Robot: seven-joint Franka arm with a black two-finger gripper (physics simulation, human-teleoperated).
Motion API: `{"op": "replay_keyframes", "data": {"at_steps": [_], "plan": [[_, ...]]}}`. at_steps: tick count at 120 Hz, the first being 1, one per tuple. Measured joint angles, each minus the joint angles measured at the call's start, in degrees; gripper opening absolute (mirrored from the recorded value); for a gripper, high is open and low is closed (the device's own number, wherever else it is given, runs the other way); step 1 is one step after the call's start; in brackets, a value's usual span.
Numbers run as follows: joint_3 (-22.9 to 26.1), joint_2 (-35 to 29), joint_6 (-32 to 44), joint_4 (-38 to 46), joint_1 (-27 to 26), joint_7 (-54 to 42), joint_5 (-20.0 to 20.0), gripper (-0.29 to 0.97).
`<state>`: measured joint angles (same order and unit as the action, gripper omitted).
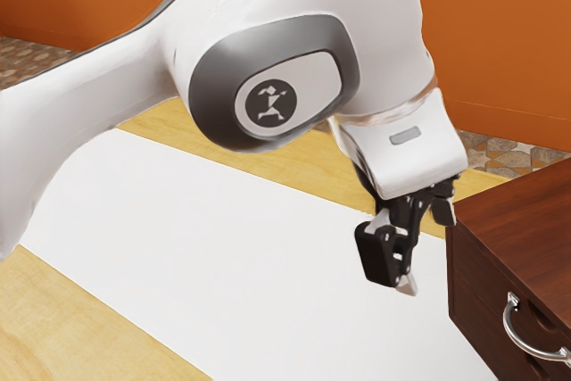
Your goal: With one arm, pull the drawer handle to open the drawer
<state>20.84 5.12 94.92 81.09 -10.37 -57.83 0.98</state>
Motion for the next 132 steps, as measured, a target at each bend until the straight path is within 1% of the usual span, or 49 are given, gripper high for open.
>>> {"op": "replay_keyframes", "data": {"at_steps": [18,30,41,55,86,132], "plan": [[0.0,-0.3,3.7,4.3,-1.0,-7.1,-1.4,0.68],[0.0,-2.0,6.3,7.9,-0.8,-11.4,-2.1,0.68],[-0.3,-4.8,8.9,12.0,-0.7,-14.7,-3.2,0.68],[-0.3,-6.0,12.1,15.3,-1.0,-18.2,-3.9,0.68],[-0.2,-5.6,17.4,17.1,-2.6,-24.1,-4.6,0.68],[-0.2,-4.1,22.2,19.1,-6.0,-29.6,-4.7,0.68]]}}
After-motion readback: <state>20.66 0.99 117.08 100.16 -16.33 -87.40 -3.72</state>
